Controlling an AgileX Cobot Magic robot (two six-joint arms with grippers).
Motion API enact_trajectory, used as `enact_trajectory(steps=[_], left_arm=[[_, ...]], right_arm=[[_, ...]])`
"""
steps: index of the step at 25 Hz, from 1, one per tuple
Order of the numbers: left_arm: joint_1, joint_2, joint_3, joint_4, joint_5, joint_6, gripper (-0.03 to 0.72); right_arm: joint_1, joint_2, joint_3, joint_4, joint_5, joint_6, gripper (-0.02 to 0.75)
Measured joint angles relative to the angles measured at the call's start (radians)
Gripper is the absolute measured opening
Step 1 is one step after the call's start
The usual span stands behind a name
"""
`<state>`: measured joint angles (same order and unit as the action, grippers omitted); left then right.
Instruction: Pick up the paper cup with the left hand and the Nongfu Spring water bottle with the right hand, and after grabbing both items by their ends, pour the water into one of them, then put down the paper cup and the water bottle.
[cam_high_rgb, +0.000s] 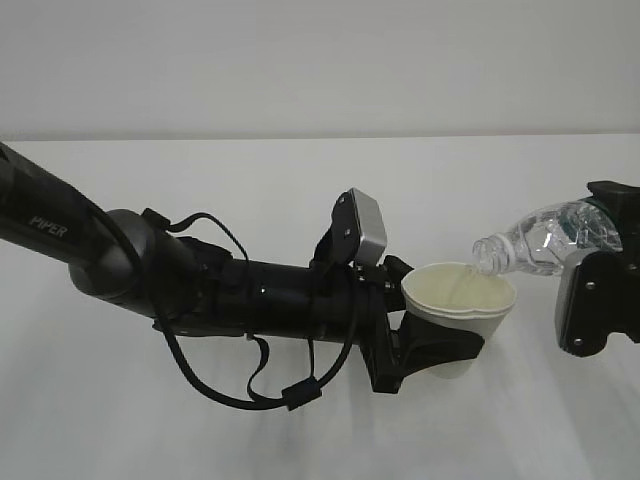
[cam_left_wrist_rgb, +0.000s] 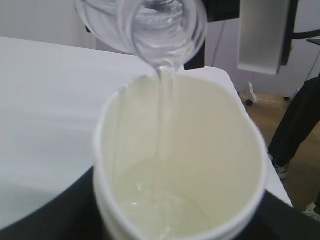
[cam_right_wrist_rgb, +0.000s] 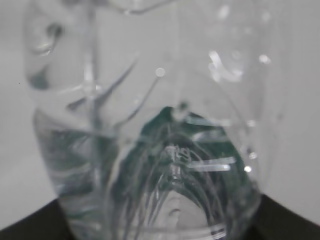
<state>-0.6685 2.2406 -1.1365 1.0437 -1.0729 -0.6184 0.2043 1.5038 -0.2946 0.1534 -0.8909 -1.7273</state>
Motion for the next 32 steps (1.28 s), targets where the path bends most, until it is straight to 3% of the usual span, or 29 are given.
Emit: enact_trajectory(steps=[32], left_arm=[[0.000, 0.000, 0.000, 0.000, 0.004, -0.024, 0.446]], right_arm=[[0.000, 0.000, -0.010, -0.007, 0.006, -0.033, 0.405]])
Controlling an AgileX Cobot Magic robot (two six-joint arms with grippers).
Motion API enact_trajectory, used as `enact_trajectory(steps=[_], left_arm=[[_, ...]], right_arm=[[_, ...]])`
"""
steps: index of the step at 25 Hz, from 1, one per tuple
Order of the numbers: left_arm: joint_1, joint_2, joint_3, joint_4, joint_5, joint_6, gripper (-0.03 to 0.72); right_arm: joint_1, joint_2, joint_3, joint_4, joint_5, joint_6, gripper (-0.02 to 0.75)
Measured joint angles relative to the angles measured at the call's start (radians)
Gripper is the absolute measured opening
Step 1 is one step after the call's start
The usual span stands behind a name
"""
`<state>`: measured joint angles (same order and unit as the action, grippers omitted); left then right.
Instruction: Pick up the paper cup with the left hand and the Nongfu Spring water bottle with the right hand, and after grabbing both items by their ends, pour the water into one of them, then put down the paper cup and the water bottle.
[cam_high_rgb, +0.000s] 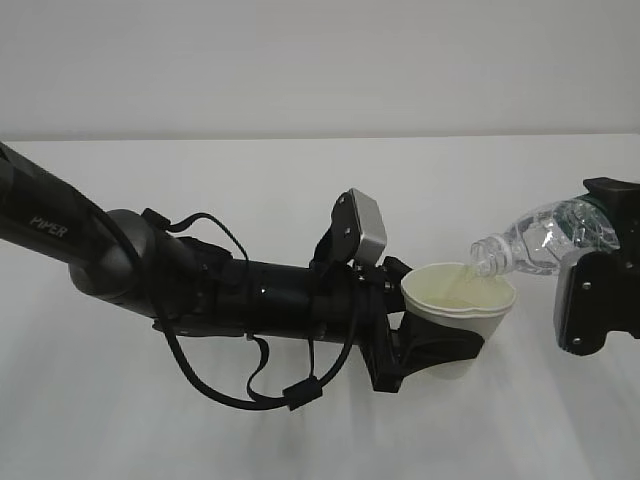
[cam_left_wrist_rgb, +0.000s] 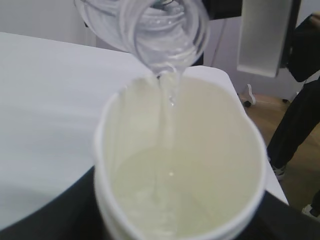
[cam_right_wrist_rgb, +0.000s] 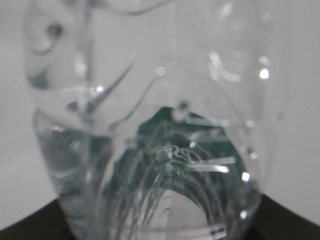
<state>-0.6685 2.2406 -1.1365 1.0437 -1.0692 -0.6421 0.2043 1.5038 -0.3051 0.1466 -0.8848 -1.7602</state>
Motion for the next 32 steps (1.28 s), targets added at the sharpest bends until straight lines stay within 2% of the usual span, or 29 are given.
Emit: enact_trajectory(steps=[32], left_arm=[[0.000, 0.000, 0.000, 0.002, 0.004, 0.000, 0.446]], right_arm=[[0.000, 0.000, -0.001, 0.000, 0.000, -0.021, 0.405]])
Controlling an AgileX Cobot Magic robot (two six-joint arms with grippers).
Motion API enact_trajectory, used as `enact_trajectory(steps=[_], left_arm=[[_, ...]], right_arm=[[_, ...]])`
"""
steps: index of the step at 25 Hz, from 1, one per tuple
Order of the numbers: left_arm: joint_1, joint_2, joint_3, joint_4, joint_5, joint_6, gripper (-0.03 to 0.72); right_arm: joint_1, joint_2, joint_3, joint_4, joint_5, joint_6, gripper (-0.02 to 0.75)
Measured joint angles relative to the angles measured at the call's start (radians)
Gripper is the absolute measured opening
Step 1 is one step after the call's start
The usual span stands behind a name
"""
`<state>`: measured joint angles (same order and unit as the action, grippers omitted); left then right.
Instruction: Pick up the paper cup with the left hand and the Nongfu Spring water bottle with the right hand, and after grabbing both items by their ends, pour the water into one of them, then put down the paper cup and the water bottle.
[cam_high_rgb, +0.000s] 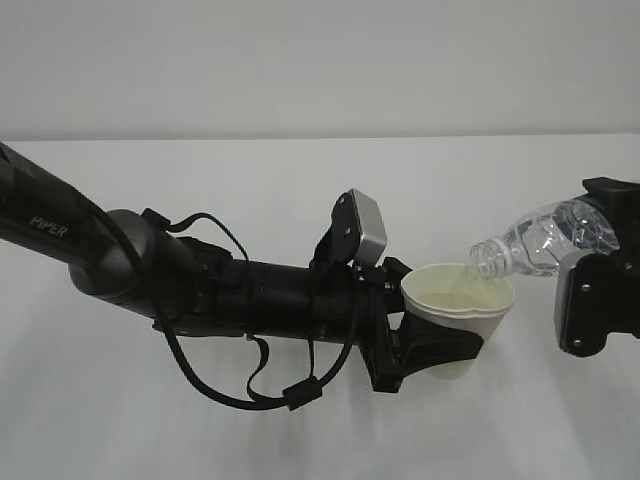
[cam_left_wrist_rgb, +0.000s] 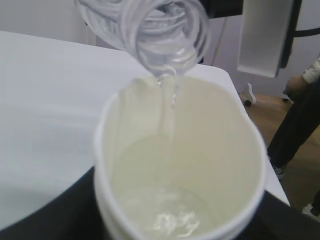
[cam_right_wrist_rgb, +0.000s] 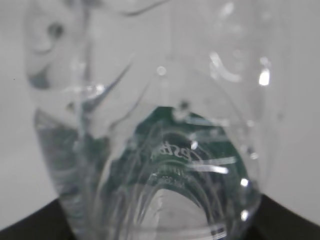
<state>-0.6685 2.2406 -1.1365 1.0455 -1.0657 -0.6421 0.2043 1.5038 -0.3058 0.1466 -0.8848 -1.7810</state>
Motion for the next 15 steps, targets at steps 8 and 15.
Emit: enact_trajectory(steps=[8, 15], left_arm=[[0.000, 0.000, 0.000, 0.000, 0.013, 0.000, 0.446], [0.000, 0.000, 0.000, 0.000, 0.021, 0.000, 0.446]], right_arm=[[0.000, 0.000, 0.000, 0.000, 0.000, -0.002, 0.405], [0.000, 0.000, 0.000, 0.000, 0.000, -0.002, 0.404]])
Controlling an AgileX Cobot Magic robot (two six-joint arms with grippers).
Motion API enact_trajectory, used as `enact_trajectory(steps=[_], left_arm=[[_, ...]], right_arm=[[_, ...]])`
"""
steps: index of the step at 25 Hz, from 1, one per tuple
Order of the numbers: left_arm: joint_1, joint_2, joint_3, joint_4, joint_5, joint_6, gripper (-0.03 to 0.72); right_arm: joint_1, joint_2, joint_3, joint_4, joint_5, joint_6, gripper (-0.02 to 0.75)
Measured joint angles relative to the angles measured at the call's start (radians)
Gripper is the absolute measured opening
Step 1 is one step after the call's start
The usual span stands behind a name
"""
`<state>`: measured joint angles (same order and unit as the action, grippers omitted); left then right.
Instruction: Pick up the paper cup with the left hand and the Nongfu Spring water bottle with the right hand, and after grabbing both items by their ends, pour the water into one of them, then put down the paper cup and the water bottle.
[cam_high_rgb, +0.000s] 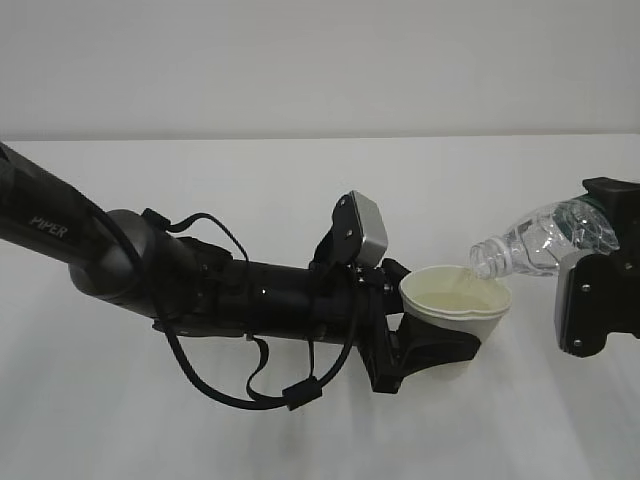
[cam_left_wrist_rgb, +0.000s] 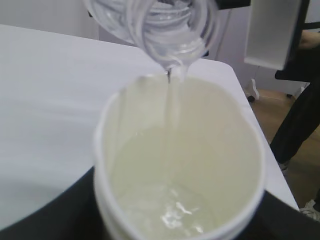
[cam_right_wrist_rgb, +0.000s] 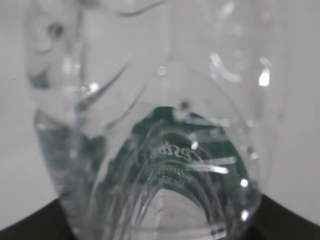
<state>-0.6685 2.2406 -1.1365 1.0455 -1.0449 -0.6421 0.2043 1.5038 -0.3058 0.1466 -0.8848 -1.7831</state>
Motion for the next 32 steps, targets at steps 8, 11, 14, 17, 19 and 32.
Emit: enact_trajectory(steps=[8, 11, 14, 17, 19, 32], left_arm=[[0.000, 0.000, 0.000, 0.000, 0.012, 0.000, 0.446], [0.000, 0.000, 0.000, 0.000, 0.012, 0.000, 0.446], [0.000, 0.000, 0.000, 0.002, 0.012, 0.000, 0.446], [0.000, 0.000, 0.000, 0.002, 0.012, 0.000, 0.446], [0.000, 0.000, 0.000, 0.002, 0.012, 0.000, 0.446], [0.000, 0.002, 0.000, 0.002, 0.012, 0.000, 0.446]], right_arm=[[0.000, 0.000, 0.000, -0.005, 0.000, 0.000, 0.404], [0.000, 0.000, 0.000, -0.007, 0.000, 0.000, 0.404], [0.000, 0.000, 0.000, -0.007, 0.000, 0.000, 0.403], [0.000, 0.000, 0.000, -0.011, 0.000, 0.000, 0.403], [0.000, 0.000, 0.000, -0.011, 0.000, 0.000, 0.403], [0.000, 0.000, 0.000, -0.022, 0.000, 0.000, 0.403]])
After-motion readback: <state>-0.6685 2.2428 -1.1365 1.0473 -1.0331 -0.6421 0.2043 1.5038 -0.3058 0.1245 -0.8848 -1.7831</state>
